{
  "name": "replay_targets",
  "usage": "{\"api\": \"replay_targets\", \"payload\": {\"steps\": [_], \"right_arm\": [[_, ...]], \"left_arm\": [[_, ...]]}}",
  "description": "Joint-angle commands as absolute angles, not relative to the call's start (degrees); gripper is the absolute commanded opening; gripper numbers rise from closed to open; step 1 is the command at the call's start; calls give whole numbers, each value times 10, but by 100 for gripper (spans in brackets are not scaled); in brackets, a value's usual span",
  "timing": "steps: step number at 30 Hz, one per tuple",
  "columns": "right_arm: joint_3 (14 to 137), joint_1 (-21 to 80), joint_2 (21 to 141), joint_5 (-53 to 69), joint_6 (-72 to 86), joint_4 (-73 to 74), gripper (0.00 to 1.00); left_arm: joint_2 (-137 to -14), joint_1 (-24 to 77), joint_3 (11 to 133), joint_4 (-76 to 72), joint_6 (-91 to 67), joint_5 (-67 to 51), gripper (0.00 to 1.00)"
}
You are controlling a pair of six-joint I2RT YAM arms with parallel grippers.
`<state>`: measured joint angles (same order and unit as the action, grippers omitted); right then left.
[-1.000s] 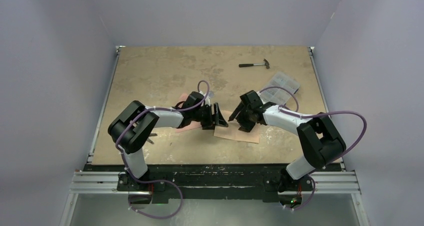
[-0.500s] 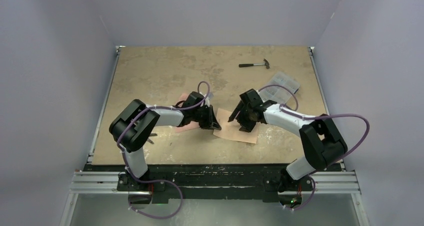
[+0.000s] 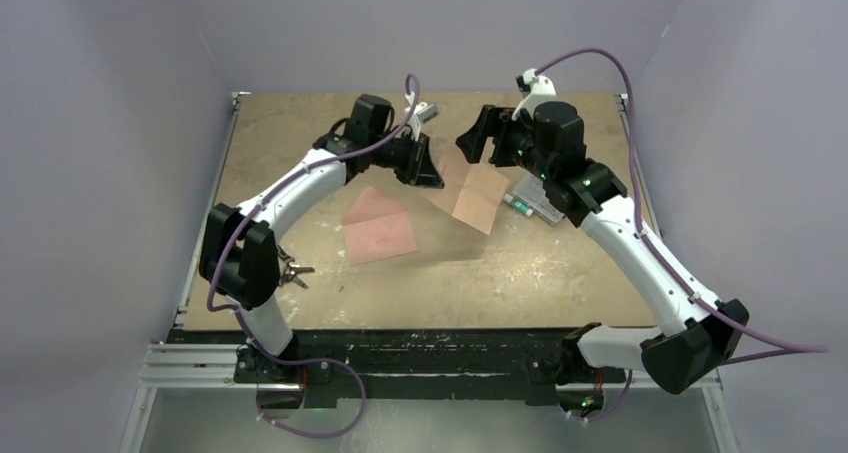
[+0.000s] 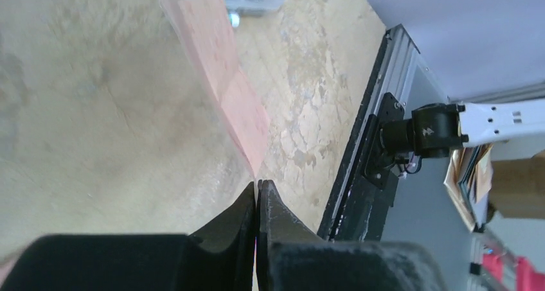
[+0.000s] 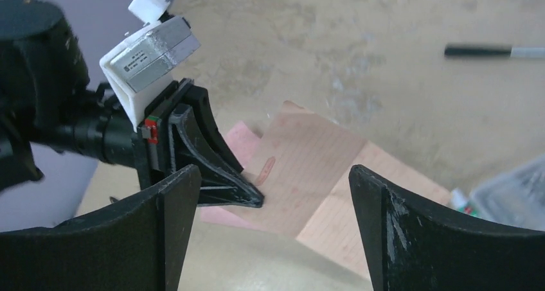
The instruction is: Place the letter into the envelope and seal it
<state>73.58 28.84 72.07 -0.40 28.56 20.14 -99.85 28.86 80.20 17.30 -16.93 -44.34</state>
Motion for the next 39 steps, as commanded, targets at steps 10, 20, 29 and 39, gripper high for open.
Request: {"api": "replay_targets", "payload": {"steps": [10,20,29,39], "right_arm": [[877,210,692,313,3,146,86],[934,207,761,472,-135,328,84],[918,213,799,500,-109,324,81],[886,229,806,601,-31,216,19]], "left_arm": [[-969,252,1101,589,231,-576,0],[-921,251,1114,585,250,-517,0],[-908,251,1119,572,250,-532,0],[-884,252,1098,551,247,-542,0]]}}
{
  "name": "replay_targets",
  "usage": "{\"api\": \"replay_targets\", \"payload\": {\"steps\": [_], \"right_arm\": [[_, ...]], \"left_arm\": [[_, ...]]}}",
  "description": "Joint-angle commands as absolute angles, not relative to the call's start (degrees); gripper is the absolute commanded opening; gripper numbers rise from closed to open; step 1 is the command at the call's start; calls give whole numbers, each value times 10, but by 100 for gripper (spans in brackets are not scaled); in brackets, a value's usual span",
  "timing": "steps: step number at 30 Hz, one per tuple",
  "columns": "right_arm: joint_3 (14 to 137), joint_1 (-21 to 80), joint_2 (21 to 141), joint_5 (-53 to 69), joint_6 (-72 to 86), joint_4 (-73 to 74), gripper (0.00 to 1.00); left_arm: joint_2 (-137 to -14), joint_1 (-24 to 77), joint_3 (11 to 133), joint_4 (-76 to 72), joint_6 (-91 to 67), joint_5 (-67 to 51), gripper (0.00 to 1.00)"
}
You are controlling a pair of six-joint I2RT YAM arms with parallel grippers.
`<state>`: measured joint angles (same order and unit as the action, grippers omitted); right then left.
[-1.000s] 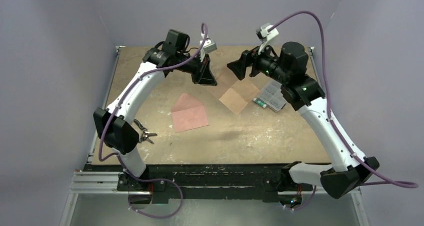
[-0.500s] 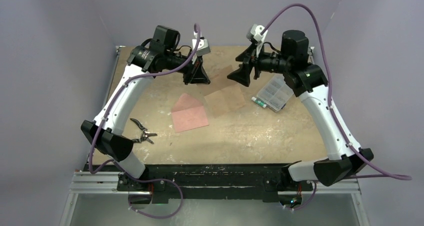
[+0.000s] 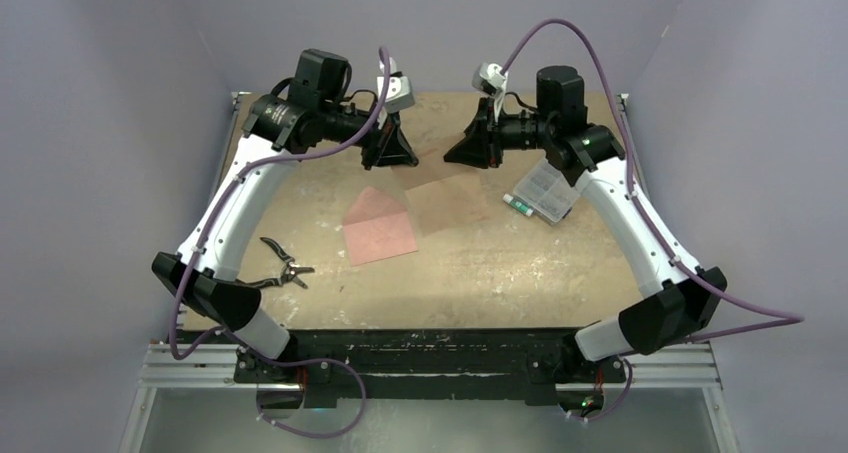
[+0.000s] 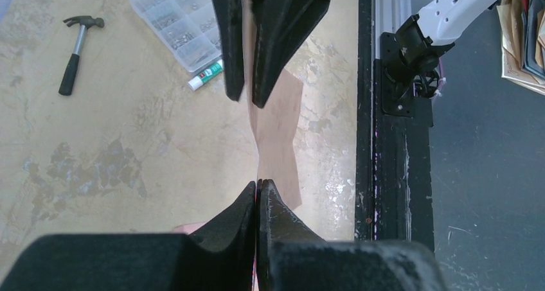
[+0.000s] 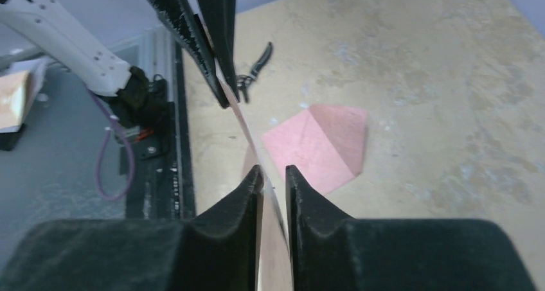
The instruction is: Place the letter into the envelope and seal it
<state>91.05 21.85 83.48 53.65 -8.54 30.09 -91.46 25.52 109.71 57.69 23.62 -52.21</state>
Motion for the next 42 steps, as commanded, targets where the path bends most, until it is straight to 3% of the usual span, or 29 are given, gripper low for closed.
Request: {"api": "replay_targets", "payload": {"steps": [1,2,4,5,8,9,11,14,21,25,28,32,40,42], "right_arm": [[879,229,799,600,-22,204,10],[875,229,792,600,-17,194,1],[868,229,778,582,2,175,0],[861,229,769,571,22,158,0],[848,228,744,504,65,113,0],[845,228,738,472,79,99,0],[849,228,733,406,114,80,0],[873,227,732,281,217,47,0],[878,228,702,186,375,-97,0],[867,228,694,175,408,-155,0],[854,228,693,179,421,-182,0],[851,228,700,185,409,-171,0],[857,228,701,205,340,-138,0],[862,228,705,215,330,-135,0]], "left_arm": [[-883,251,1097,547,242,-539,0],[-881,251,1097,539,234,-533,0],[-874,251,1092,504,198,-504,0],[-867,251,1086,476,172,-478,6],[-842,248,1049,379,83,-368,66],[-834,246,1038,342,48,-324,82],[-825,242,1023,285,-23,-255,91],[-829,238,1020,239,-104,-232,94],[-791,227,918,-11,-305,-321,94],[-792,225,910,-63,-345,-366,91],[-798,214,913,-61,-359,-392,78],[-804,178,900,-98,-413,-452,52],[-819,116,862,-212,-514,-566,33],[-825,116,863,-223,-523,-580,33]]}}
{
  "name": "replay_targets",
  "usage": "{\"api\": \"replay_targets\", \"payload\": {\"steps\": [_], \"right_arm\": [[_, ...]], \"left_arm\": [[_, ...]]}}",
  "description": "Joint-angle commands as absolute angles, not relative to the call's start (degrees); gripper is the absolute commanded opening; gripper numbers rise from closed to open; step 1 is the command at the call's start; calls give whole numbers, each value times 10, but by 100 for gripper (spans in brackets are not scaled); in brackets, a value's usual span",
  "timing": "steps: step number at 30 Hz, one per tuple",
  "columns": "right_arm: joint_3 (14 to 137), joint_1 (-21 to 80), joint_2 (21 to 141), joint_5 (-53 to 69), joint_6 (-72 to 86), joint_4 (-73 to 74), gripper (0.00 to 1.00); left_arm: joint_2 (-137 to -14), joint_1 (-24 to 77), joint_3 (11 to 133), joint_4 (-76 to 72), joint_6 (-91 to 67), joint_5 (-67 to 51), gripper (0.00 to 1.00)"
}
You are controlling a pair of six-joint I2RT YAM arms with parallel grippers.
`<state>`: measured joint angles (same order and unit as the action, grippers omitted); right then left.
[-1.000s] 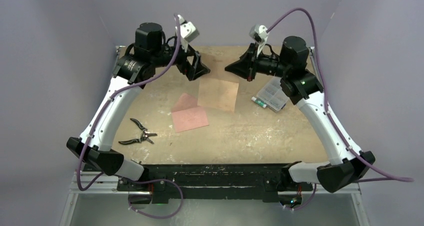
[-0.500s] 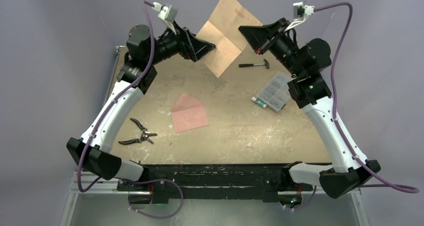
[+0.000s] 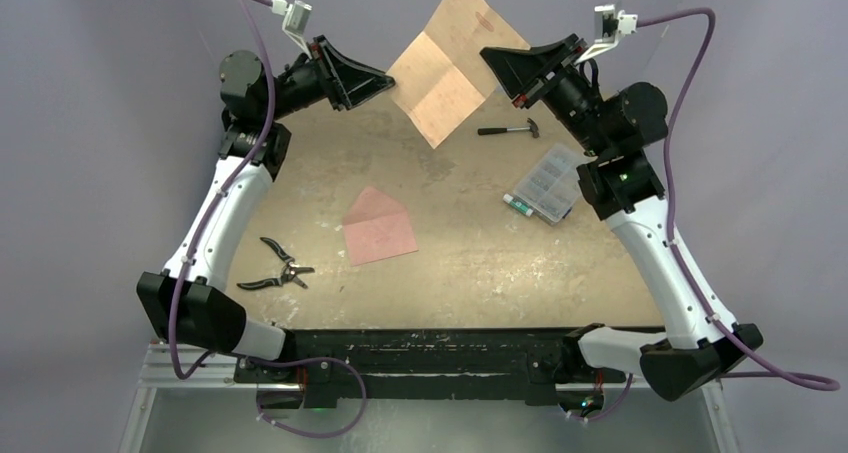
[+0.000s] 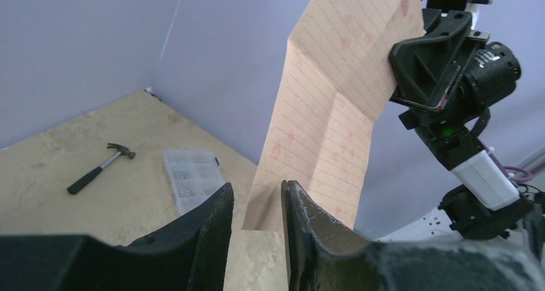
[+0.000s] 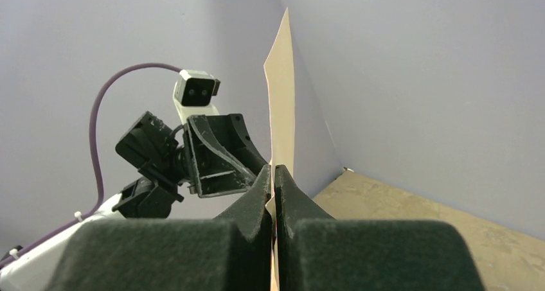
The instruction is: Place the letter into the envelope and seal it
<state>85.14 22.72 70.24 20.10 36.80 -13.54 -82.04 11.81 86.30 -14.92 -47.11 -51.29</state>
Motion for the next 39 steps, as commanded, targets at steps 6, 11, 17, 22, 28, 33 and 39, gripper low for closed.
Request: {"api": "replay_targets", "payload": {"steps": [6,11,17,22,28,33,39], "right_arm": [[895,228,731,302,304,-119,0],[912,228,746,350,285,-95,0],[911,228,747,352,285,-103,0],[907,228,743,372,282,-116,0],[897,228,746,479,276,-142,60],[887,228,745,532,297,-154,69],[885,228,724,407,269,-111,69]], "left_arm": [[-848,115,875,-248,-555,-626,50],[-854,115,870,-276,-580,-644,38],[-851,115,865,-279,-574,-661,4],[-847,116,868,-258,-564,-646,0],[-846,116,876,-237,-559,-602,0],[-853,115,875,-233,-558,-593,0],[-853,115,865,-236,-537,-605,0]]}}
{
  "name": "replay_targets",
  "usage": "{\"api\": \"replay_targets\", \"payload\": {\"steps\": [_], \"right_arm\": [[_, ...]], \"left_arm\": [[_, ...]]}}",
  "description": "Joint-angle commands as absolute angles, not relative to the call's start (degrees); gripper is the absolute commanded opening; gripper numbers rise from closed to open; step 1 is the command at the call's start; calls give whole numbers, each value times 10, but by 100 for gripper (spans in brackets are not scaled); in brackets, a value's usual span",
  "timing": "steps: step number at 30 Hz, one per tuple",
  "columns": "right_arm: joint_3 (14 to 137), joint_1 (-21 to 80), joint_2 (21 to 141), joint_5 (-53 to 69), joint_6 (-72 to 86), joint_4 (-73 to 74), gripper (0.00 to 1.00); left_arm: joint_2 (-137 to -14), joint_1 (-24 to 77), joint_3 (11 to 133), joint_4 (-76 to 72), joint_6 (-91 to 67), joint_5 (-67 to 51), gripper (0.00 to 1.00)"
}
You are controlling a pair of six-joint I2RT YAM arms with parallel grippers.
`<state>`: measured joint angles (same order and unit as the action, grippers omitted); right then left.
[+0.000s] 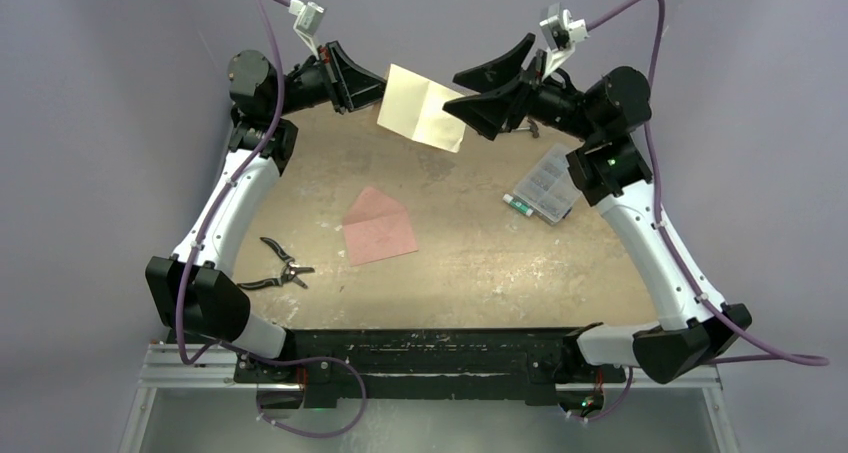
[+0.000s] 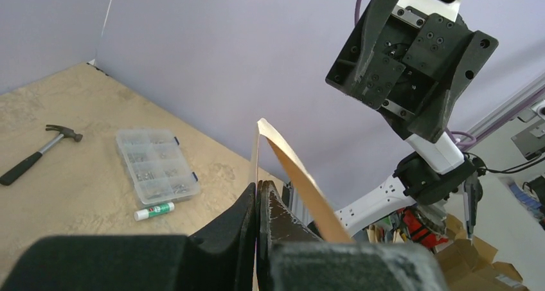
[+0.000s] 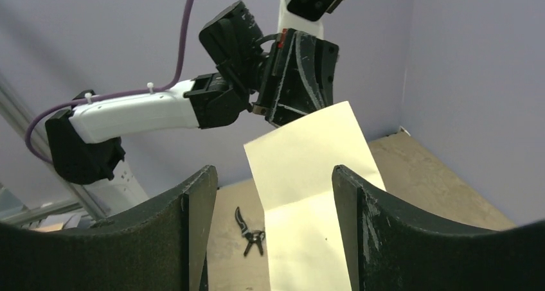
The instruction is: Place the letter into the envelope and seal it
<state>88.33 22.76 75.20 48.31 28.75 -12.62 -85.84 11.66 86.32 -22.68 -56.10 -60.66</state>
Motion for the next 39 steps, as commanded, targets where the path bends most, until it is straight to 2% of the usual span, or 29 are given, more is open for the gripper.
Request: {"api": "replay_targets", "payload": {"steps": [1,3,5,13,18,25,30,32,35,39], "right_arm": [[887,228,723,371,265,-96,70],[895,228,727,310,249,-54,74],[905,228,739,300,224,-18,77],[904,228,761,414,132,76,82],[900,229,774,463,112,101,77],[877,238,782,516,141,58,67],[886,256,795,543,146,54,65],[889,261,799,551,145,55,62],[894,265,803,557,145,60,50],[900,266,805,546,145,72,24]], "left_arm": [[-851,115,863,-236,-533,-610,0],[-844,115,858,-239,-521,-622,0],[-835,115,850,-245,-508,-635,0],[-801,116,836,-237,-438,-708,0],[-774,119,820,-239,-406,-737,0],[-767,126,815,-242,-399,-744,0],[-766,136,813,-248,-392,-749,0],[-766,137,815,-249,-392,-746,0],[-767,137,818,-249,-392,-743,0],[-768,137,821,-247,-391,-740,0]]}}
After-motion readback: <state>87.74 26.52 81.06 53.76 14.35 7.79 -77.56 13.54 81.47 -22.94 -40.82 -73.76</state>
